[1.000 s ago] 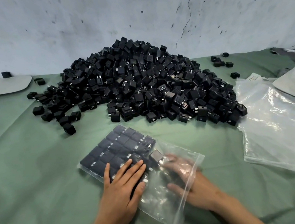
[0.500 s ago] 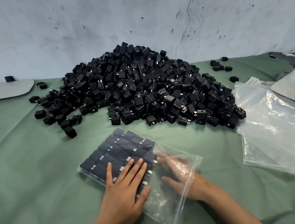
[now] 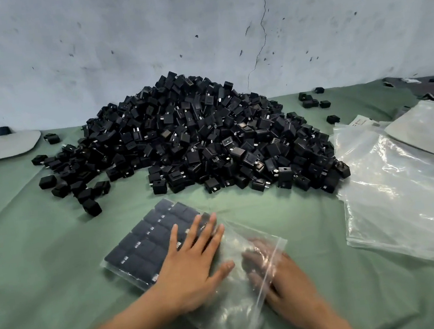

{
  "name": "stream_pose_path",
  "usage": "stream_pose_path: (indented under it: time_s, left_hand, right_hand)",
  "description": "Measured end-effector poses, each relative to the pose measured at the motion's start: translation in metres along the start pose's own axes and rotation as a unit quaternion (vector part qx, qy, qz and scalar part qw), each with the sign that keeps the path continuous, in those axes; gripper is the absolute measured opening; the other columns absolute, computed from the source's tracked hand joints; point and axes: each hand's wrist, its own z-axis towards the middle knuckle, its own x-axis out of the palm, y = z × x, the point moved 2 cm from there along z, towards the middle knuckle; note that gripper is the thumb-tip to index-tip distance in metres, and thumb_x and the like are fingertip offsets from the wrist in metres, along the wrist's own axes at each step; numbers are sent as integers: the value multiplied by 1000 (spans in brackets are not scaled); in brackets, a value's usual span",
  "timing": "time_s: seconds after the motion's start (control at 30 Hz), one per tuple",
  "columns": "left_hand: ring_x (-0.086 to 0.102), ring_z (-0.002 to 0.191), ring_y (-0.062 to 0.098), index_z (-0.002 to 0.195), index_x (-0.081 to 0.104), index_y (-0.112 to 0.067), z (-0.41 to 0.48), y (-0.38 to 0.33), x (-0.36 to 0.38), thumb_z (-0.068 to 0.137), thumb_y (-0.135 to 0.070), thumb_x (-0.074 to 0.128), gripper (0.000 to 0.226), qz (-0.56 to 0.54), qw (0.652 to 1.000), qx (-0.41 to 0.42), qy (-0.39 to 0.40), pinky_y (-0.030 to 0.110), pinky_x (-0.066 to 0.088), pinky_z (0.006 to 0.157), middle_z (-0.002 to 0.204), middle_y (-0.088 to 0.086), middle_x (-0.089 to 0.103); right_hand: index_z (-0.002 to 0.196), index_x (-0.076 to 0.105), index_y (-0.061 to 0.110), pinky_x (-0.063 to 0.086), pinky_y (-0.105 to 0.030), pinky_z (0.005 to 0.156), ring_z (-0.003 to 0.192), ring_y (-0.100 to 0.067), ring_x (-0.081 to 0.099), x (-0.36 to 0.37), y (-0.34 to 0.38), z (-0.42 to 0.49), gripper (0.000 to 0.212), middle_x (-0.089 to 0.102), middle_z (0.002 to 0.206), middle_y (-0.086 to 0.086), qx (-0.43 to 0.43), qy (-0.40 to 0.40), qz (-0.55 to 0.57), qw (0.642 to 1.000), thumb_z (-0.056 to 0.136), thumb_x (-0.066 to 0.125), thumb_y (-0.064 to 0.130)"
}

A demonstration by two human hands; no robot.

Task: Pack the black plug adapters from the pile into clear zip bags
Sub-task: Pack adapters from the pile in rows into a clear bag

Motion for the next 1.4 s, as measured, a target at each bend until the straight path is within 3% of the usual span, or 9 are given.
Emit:
stream_pose_path:
  time_s: [0.1, 0.2, 0.3, 0.5, 0.6, 0.7, 1.0, 1.17, 1.4]
  left_hand:
    - [-25, 145, 14, 149, -17, -38, 48, 1, -22, 91, -68, -1, 67, -9, 998, -12, -55, 46, -17, 115, 156, -12, -28]
    - [16, 147, 22, 155, 11, -24, 111, 7, -39, 102, -38, 32, 59, -24, 997, -44, -60, 44, 22, 116, 162, -1, 9]
    - [28, 139, 31, 153, 19, -17, 150, 11, -36, 99, -17, 39, 58, -5, 998, -64, 0, 47, 36, 107, 158, 6, 20]
    - [38, 115, 32, 135, 34, -9, 168, 21, -24, 88, 7, 42, 50, 5, 997, -64, -41, 39, 45, 90, 126, 15, 45]
    - [45, 111, 30, 135, 34, -11, 161, 34, -29, 89, -1, 53, 51, 28, 994, -100, -17, 36, 44, 76, 122, 15, 43]
    - [46, 116, 29, 142, 35, -13, 145, 32, -38, 98, -28, 52, 50, 71, 993, -84, -47, 38, 44, 91, 127, 12, 47]
    - [64, 96, 13, 130, 51, -16, 39, -53, -62, 89, -6, 66, 44, -426, 880, 180, -110, 27, 51, 93, 118, -2, 55]
    - [60, 101, 8, 123, 57, -13, 17, -55, -67, 89, -4, 65, 35, -416, 876, 213, -116, 26, 49, 94, 117, -3, 58]
    - [60, 109, 5, 133, 54, -19, 5, -56, -48, 92, -7, 61, 42, -402, 880, 240, -83, 25, 48, 96, 131, -8, 56]
  right_hand:
    - [99, 72, 14, 54, -35, 88, 113, -23, 62, -6, 4, -3, 21, 65, 123, -7, -27, -112, -6, 993, 79, 69, 16]
    - [84, 74, 11, 55, -25, 69, 84, -20, 70, -11, 2, -9, 11, 72, 95, -4, -12, -185, -2, 983, 77, 65, 14]
    - [61, 56, 12, 42, -27, 48, 53, -17, 53, -17, -1, -14, 21, 54, 63, 2, 3, -247, 8, 969, 81, 54, 19]
    - [55, 37, 13, 28, -29, 46, 47, -14, 33, -20, 0, -15, 33, 35, 54, 1, -2, -305, 11, 952, 84, 51, 17]
    - [55, 36, 12, 27, -29, 43, 46, -14, 30, -19, 1, -15, 35, 33, 53, 1, 10, -314, 21, 949, 87, 49, 19]
    - [56, 38, 12, 28, -28, 44, 47, -12, 30, -19, 0, -15, 36, 34, 54, 2, 12, -323, 22, 946, 90, 47, 20]
    - [92, 73, 23, 40, -17, 94, 117, -10, 53, -49, 14, -17, 26, 53, 133, -3, 46, -288, 212, 933, 90, 48, 28]
    - [94, 75, 30, 43, -33, 94, 119, -21, 54, -66, 23, -18, 31, 58, 129, 3, 7, -227, 212, 950, 92, 45, 29]
    - [101, 75, 35, 42, -22, 95, 117, -11, 56, -72, 15, -34, 31, 59, 126, 3, -13, -140, 113, 983, 95, 45, 35]
